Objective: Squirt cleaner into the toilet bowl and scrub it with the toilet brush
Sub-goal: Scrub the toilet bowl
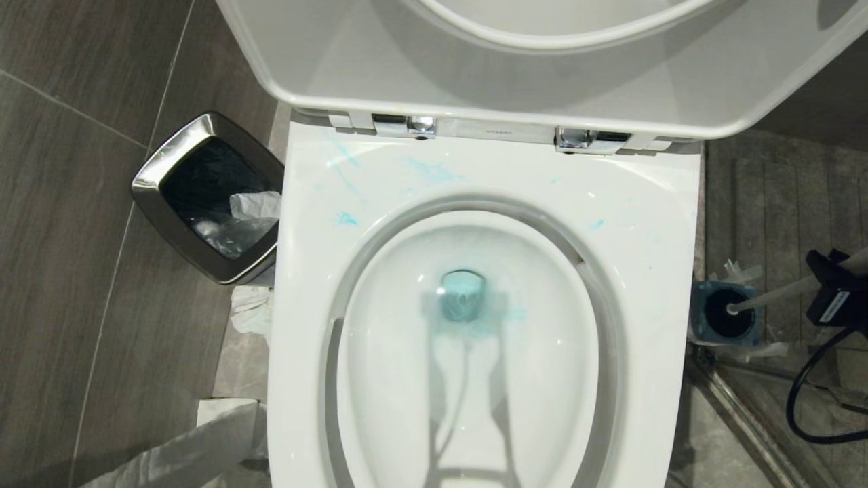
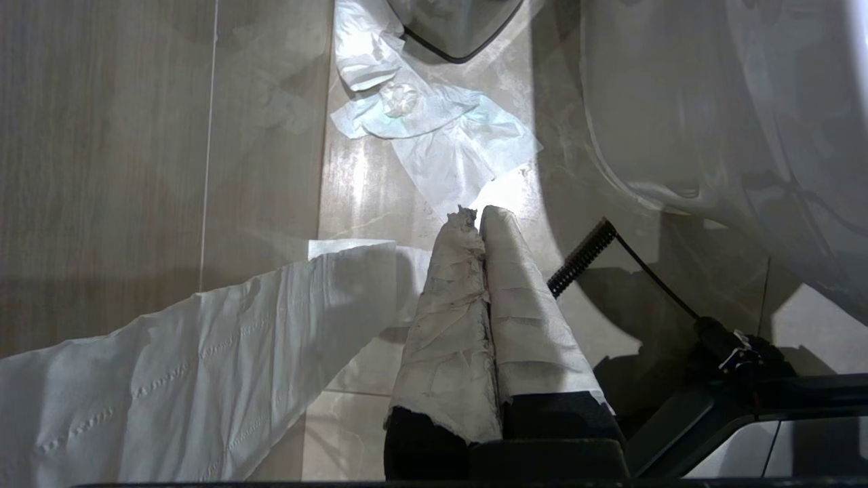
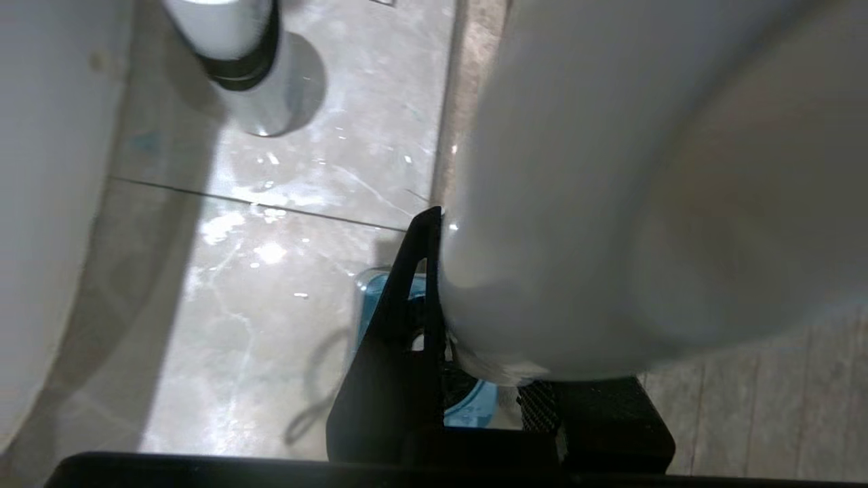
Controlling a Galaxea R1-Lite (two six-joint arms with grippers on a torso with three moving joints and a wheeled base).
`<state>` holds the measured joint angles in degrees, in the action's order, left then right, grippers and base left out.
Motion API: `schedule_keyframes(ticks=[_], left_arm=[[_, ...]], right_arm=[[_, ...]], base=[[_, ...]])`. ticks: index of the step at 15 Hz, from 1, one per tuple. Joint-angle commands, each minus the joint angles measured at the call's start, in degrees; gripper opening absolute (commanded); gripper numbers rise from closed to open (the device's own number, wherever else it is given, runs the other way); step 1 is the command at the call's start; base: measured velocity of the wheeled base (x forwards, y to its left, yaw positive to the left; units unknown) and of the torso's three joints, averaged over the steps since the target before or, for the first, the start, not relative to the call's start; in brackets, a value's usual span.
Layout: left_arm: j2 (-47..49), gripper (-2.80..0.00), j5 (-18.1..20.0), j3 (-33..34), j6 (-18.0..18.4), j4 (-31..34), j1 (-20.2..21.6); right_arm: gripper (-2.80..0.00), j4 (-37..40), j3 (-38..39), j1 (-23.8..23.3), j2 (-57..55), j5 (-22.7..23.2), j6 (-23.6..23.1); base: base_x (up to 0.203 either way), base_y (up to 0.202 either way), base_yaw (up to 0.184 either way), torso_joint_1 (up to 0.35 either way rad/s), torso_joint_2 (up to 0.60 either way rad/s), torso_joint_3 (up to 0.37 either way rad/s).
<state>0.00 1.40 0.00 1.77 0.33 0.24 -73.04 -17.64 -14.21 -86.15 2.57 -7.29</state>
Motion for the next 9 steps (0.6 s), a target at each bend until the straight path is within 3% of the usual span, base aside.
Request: schedule_keyframes(ticks=[1,9], left_arm=[[0.09,-2.8,0.0,0.09,-0.02,0.02,0.02],[0.09,-2.8,0.0,0.09,-0.02,0.02,0.02]], right_arm=[[-2.8,-0.29,0.94,-0.02,1.97,0.53,0.07],[-2.8,-0.15,-4.93,-0.02,5.44,0.6,1.61]], base=[[0.0,0.0,0.0,0.0,0.0,0.0],[0.0,0.0,0.0,0.0,0.0,0.0]])
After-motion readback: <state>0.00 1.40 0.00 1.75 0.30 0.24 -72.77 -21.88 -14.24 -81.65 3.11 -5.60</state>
